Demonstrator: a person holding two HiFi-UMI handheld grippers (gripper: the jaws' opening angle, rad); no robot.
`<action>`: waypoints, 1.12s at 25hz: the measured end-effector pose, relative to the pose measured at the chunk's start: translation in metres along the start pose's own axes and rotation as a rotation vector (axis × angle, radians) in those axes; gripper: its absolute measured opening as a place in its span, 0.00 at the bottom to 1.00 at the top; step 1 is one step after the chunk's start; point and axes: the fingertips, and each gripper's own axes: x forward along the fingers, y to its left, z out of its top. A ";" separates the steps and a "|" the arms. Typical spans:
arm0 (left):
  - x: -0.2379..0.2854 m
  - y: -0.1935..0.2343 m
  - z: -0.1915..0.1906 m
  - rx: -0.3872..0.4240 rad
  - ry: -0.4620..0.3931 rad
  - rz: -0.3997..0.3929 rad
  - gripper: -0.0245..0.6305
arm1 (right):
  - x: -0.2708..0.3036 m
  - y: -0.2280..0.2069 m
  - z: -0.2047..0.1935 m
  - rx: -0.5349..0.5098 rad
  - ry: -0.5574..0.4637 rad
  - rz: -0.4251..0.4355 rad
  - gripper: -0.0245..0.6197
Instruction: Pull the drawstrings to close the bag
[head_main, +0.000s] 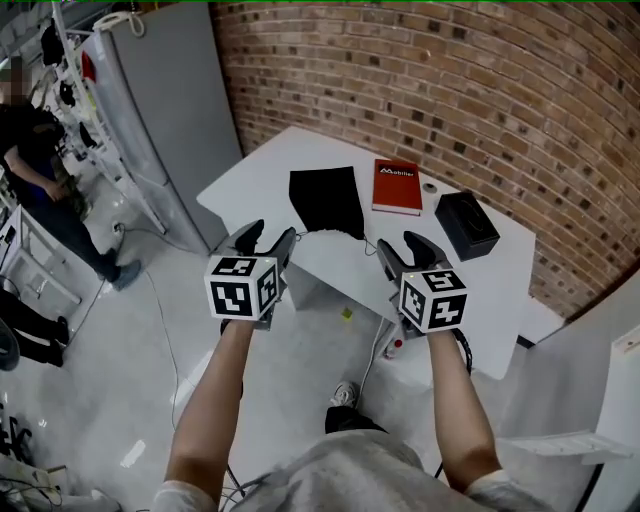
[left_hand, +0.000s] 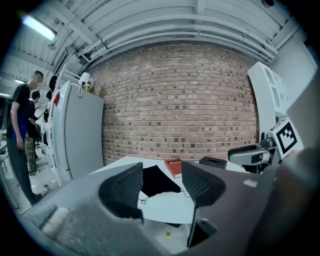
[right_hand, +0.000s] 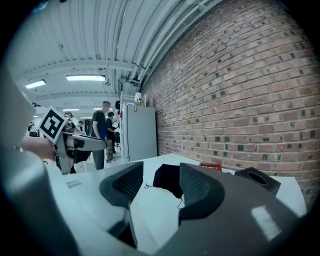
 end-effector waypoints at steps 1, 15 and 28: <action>0.015 0.004 0.003 -0.001 0.002 -0.002 0.42 | 0.013 -0.009 0.002 0.002 0.005 -0.001 0.39; 0.166 0.048 0.009 -0.044 0.067 0.001 0.42 | 0.144 -0.095 0.005 0.009 0.089 0.008 0.39; 0.194 0.058 0.001 -0.033 0.111 -0.003 0.42 | 0.174 -0.104 -0.010 0.036 0.137 0.040 0.39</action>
